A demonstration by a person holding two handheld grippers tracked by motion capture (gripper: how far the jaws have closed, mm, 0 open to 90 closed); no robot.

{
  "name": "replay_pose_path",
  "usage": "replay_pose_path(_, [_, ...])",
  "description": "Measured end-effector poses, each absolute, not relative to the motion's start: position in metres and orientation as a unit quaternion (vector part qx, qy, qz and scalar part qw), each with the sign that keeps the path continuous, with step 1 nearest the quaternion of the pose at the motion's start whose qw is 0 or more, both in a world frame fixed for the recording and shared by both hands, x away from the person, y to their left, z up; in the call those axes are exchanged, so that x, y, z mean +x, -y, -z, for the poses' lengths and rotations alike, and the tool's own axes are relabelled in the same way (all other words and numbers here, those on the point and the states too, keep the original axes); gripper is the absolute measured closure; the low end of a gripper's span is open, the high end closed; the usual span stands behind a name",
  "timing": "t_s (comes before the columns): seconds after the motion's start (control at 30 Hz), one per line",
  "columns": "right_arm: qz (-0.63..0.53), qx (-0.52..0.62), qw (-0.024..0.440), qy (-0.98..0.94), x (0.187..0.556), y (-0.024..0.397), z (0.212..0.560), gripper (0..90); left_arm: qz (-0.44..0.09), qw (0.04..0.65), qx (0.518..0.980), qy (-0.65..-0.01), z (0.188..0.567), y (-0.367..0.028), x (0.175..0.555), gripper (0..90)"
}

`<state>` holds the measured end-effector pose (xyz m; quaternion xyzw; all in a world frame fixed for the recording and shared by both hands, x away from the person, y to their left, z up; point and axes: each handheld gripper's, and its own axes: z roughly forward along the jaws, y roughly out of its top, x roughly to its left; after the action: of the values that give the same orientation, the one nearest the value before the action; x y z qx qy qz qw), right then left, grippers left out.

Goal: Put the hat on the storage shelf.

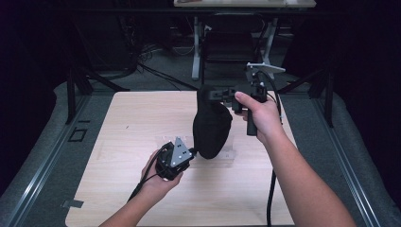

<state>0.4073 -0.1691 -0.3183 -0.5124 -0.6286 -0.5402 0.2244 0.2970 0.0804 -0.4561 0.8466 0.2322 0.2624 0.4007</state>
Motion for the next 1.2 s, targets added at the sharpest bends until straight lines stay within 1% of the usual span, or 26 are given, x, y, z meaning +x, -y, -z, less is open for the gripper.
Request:
replay_pose_path(0.13, [0.542, -0.511, 0.219, 0.630, 0.404, 0.173, 0.317, 81.6, -0.266, 0.399, 0.845, -0.236, 0.456, -0.085, 0.298, 85.4])
replay_pose_path(0.17, [0.536, -0.513, 0.209, 0.637, 0.403, 0.177, 0.316, 81.6, -0.266, 0.399, 0.845, -0.238, 0.456, -0.086, 0.297, 85.6])
replay_pose_path(0.5, [0.533, -0.519, 0.181, 0.643, 0.398, 0.185, 0.315, 81.2, -0.267, 0.399, 0.844, -0.241, 0.458, -0.092, 0.298, 85.7])
replay_pose_path(0.6, [0.531, -0.522, 0.168, 0.646, 0.395, 0.188, 0.317, 80.6, -0.260, 0.407, 0.838, -0.252, 0.460, -0.098, 0.300, 85.7])
replay_pose_path(0.8, [0.528, -0.529, 0.155, 0.646, 0.392, 0.195, 0.322, 80.4, -0.262, 0.401, 0.839, -0.259, 0.464, -0.107, 0.301, 85.5])
replay_pose_path(0.97, [0.526, -0.533, 0.144, 0.647, 0.388, 0.203, 0.325, 80.1, -0.255, 0.395, 0.838, -0.275, 0.473, -0.117, 0.303, 85.1])
replay_pose_path(1.07, [0.527, -0.534, 0.143, 0.646, 0.386, 0.207, 0.325, 79.9, -0.250, 0.382, 0.839, -0.295, 0.489, -0.126, 0.305, 84.3])
replay_pose_path(1.2, [0.523, -0.536, 0.135, 0.649, 0.383, 0.210, 0.326, 79.7, -0.243, 0.383, 0.840, -0.299, 0.497, -0.133, 0.302, 84.0])
